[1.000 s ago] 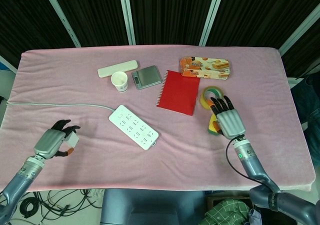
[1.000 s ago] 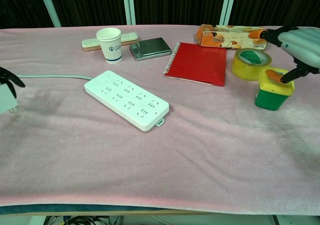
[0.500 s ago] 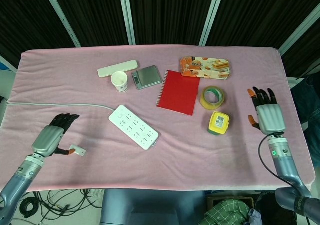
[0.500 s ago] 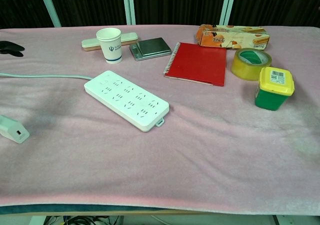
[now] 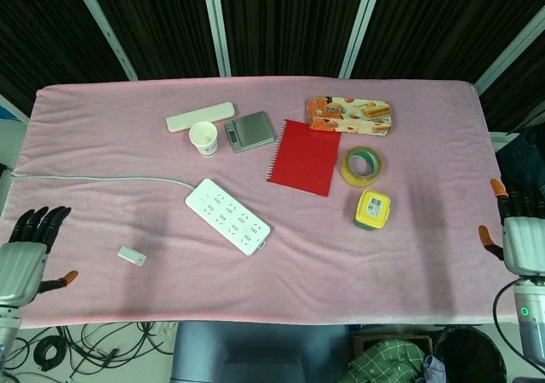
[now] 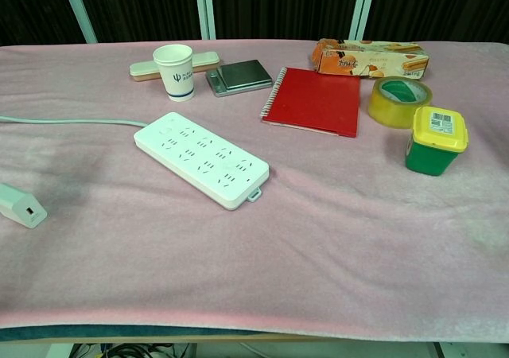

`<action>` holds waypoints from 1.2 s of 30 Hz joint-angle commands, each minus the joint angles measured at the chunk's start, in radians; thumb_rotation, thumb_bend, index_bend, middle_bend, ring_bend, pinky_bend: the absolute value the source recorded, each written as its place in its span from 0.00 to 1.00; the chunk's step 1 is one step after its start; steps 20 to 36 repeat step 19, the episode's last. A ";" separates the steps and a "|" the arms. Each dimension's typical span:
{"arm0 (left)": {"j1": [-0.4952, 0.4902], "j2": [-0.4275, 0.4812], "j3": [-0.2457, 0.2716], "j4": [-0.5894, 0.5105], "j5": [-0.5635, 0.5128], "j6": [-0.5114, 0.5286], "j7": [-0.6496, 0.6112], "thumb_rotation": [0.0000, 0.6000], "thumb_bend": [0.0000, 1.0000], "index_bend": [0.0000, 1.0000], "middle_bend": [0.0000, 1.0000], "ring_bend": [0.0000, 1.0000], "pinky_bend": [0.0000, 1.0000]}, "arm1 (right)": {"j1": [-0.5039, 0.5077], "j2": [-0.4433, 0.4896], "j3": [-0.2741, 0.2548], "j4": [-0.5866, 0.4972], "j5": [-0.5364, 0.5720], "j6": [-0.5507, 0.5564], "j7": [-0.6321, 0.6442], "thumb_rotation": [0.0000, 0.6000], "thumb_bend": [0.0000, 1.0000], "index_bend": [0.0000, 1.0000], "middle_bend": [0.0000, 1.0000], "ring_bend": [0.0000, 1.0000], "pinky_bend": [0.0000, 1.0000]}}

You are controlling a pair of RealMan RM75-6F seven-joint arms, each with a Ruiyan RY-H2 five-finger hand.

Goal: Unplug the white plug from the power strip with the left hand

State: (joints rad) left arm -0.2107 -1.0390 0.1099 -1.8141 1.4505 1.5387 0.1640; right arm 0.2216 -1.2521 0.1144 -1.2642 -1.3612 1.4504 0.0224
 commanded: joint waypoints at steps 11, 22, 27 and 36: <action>0.117 0.001 0.062 0.067 0.104 0.083 -0.084 1.00 0.07 0.08 0.08 0.00 0.00 | -0.112 0.007 -0.130 -0.101 -0.164 0.125 -0.032 1.00 0.27 0.01 0.03 0.06 0.02; 0.133 -0.015 0.061 0.088 0.168 0.098 -0.063 1.00 0.07 0.08 0.08 0.00 0.00 | -0.103 0.045 -0.144 -0.146 -0.202 0.101 -0.024 1.00 0.28 0.00 0.02 0.05 0.02; 0.133 -0.015 0.061 0.088 0.168 0.098 -0.063 1.00 0.07 0.08 0.08 0.00 0.00 | -0.103 0.045 -0.144 -0.146 -0.202 0.101 -0.024 1.00 0.28 0.00 0.02 0.05 0.02; 0.133 -0.015 0.061 0.088 0.168 0.098 -0.063 1.00 0.07 0.08 0.08 0.00 0.00 | -0.103 0.045 -0.144 -0.146 -0.202 0.101 -0.024 1.00 0.28 0.00 0.02 0.05 0.02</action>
